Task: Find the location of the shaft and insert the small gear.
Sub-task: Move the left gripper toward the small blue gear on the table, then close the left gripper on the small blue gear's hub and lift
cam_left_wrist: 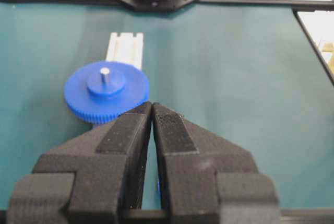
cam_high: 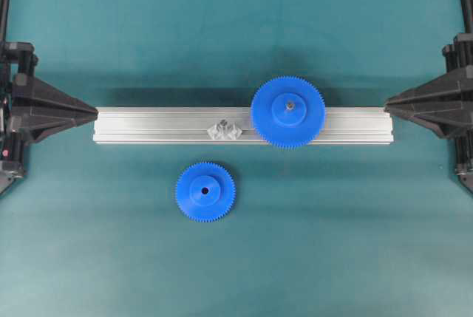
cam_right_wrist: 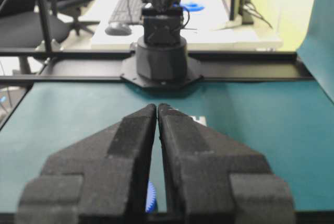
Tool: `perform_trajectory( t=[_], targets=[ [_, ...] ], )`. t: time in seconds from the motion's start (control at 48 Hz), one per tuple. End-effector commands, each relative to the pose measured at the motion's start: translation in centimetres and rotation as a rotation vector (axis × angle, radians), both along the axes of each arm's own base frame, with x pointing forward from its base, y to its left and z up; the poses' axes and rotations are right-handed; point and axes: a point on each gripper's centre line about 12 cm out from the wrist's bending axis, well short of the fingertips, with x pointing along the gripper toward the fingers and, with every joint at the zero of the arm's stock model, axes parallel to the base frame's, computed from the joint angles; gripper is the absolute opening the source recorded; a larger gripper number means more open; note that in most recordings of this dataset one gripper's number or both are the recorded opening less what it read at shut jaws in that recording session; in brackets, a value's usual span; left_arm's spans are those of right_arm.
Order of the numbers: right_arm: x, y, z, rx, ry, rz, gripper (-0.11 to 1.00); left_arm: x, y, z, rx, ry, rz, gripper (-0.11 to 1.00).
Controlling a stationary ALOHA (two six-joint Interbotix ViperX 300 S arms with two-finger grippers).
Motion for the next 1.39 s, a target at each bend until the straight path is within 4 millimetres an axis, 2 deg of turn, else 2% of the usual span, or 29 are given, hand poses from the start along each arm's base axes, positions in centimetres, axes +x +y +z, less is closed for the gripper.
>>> perform_trajectory(
  t=[0.0,0.083,0.146,0.208,0.437,0.708,0.832,0.937,1.186,1.228,1.374],
  targets=[
    [0.2,-0.1,0.0,-0.003,0.006,-0.006,0.16,0.6,-0.1,0.9,0.014,-0.011,-0.007,0.11],
    [0.3,-0.1,-0.7,0.015,0.058,-0.008,0.24,1.3,-0.1,1.2,0.015,-0.002,-0.006,0.13],
    [0.3,-0.1,-1.0,0.023,0.106,-0.008,0.19,1.9,-0.2,1.2,0.013,0.012,-0.009,0.04],
    [0.4,-0.2,-1.1,0.028,0.144,-0.009,0.14,2.4,-0.2,0.9,0.010,0.031,-0.012,0.01],
    [0.8,-0.6,-0.6,0.036,0.228,-0.029,0.10,4.4,-1.1,-0.4,-0.008,0.109,-0.047,0.01],
    [2.2,-1.5,-2.3,0.039,0.353,-0.071,0.11,7.1,-1.6,-2.4,-0.054,0.336,-0.053,0.01],
    [3.0,-1.9,-2.8,0.039,0.395,-0.083,0.11,8.3,-2.0,-2.7,-0.059,0.402,-0.061,0.04],
    [3.5,-2.0,-3.3,0.037,0.447,-0.085,0.11,9.1,-2.3,-3.2,-0.056,0.441,-0.068,0.16],
    [3.7,-2.1,-3.9,0.039,0.505,-0.088,0.11,11.3,-3.7,-4.2,-0.087,0.495,-0.098,0.76],
    [3.6,-2.1,-4.0,0.041,0.514,-0.089,0.11,11.8,-3.8,-4.5,-0.097,0.508,-0.095,0.80],
    [3.4,-2.2,-4.5,0.044,0.548,-0.094,0.11,13.5,-4.1,-6.2,-0.108,0.565,-0.092,0.78]
  ],
)
